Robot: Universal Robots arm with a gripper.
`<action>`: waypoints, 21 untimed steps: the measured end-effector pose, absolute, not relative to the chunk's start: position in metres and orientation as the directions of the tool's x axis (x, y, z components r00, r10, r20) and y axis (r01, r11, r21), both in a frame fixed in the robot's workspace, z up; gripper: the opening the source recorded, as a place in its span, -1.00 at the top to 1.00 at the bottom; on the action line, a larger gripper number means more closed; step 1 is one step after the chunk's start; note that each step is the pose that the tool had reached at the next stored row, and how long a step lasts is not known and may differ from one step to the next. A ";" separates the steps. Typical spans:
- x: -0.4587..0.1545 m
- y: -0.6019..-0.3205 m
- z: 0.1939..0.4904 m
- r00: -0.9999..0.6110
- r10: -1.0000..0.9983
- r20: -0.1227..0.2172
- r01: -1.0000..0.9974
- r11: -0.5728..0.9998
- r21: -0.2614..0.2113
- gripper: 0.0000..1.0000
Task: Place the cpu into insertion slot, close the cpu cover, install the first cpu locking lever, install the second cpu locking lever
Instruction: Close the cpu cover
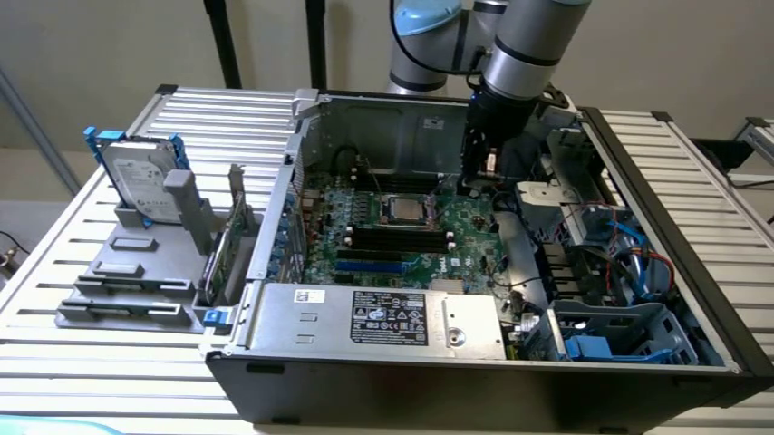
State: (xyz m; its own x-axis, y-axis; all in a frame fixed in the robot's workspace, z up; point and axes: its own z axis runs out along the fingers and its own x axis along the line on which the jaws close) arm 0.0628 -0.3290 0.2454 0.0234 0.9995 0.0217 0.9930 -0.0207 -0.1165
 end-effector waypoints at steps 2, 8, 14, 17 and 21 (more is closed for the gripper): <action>0.060 -0.329 0.245 0.023 1.000 0.021 0.992 -0.020 -0.126 0.79; 0.050 -0.329 0.245 0.022 1.000 0.020 0.990 -0.019 -0.143 0.79; 0.038 -0.329 0.245 0.021 1.000 0.019 0.987 -0.018 -0.159 0.79; 0.033 -0.329 0.246 0.021 1.000 0.019 0.986 -0.018 -0.166 0.79; 0.024 -0.329 0.246 0.021 1.000 0.018 0.984 -0.017 -0.178 0.79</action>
